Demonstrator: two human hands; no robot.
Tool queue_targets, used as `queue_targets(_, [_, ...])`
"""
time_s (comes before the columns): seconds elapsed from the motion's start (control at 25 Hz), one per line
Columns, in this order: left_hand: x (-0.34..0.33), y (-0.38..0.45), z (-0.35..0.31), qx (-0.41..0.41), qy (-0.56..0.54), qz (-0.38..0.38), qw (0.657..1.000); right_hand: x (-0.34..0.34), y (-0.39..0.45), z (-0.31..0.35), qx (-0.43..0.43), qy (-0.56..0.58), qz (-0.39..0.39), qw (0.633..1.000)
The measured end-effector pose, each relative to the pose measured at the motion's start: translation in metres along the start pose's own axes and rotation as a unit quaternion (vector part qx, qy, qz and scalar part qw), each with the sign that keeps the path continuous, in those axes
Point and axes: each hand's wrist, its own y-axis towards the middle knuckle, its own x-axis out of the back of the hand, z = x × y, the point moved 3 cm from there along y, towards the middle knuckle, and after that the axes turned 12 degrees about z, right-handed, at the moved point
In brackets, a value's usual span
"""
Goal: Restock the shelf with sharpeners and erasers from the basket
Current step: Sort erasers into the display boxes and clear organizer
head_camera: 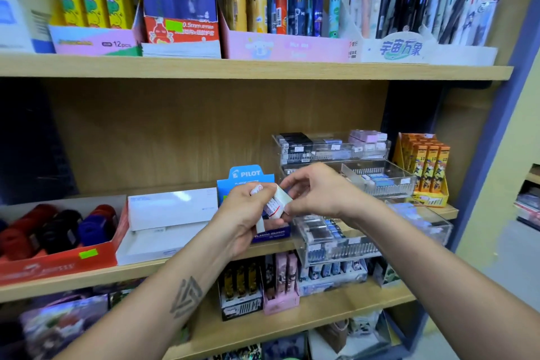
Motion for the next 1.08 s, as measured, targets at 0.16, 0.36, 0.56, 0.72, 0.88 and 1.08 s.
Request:
queue_targets(0.16, [0.046,-0.019,-0.017,-0.022,-0.019,-0.022,0.999,-0.029,0.027,0.025,0.041,-0.002,-0.025,0.999])
queue_targets(0.36, [0.124,-0.049,-0.043,-0.035,-0.127,-0.135,0.982,-0.077,0.061,0.054,0.068,-0.084,-0.033,0.994])
queue_targets(0.56, [0.18,-0.074,-0.064,-0.056,-0.143,-0.142,0.978,-0.128,0.092,0.076,0.107,-0.17,0.027,0.979])
queue_targets(0.72, [0.198,-0.09,-0.07,-0.076,-0.089,-0.153,0.981,-0.162,0.109,0.091,0.129,-0.204,0.088,0.966])
queue_targets(0.88, [0.206,-0.098,-0.059,-0.068,-0.065,-0.15,0.984,-0.187,0.121,0.1,0.138,-0.222,0.095,0.961])
queue_targets(1.08, [0.206,-0.101,-0.057,-0.061,-0.058,-0.137,0.987,-0.203,0.127,0.09,0.113,-0.204,0.023,0.972])
